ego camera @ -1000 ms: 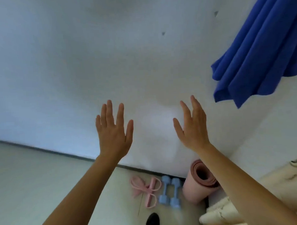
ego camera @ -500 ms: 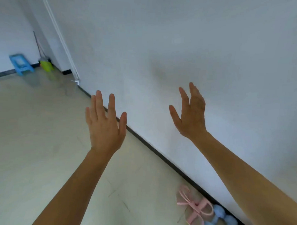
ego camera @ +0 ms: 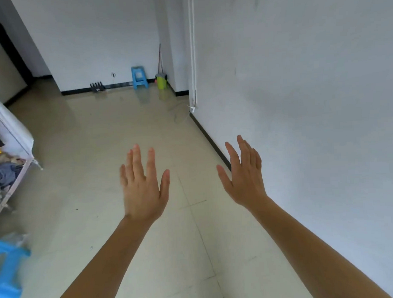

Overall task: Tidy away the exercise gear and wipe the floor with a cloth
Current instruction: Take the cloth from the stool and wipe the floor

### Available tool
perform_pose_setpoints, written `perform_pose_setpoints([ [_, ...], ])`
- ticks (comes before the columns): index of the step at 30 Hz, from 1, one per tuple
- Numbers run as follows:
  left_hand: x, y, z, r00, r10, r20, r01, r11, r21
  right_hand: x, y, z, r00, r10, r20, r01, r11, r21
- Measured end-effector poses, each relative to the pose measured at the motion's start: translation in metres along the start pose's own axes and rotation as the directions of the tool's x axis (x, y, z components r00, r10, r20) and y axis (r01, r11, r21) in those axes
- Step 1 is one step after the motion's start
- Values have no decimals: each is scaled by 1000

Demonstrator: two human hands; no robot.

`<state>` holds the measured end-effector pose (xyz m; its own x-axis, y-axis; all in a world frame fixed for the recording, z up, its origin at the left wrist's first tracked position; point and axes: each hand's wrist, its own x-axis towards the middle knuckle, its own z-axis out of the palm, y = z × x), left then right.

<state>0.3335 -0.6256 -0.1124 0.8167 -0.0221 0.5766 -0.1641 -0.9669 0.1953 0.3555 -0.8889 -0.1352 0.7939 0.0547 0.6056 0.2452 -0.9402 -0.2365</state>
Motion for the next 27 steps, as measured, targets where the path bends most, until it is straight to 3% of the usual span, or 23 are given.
perform_pose_setpoints([
  [10,178,-118,101,997,-59,56,51,990,129,200,-15,189,997,-16,79,8,995,101],
  [21,367,-325,162,984,-154,-90,167,971,173,430,-157,391,958,-262,117,239,954,181],
  [27,473,-464,222,978,-210,-12,208,961,183,542,-220,518,950,-246,190,228,967,113],
])
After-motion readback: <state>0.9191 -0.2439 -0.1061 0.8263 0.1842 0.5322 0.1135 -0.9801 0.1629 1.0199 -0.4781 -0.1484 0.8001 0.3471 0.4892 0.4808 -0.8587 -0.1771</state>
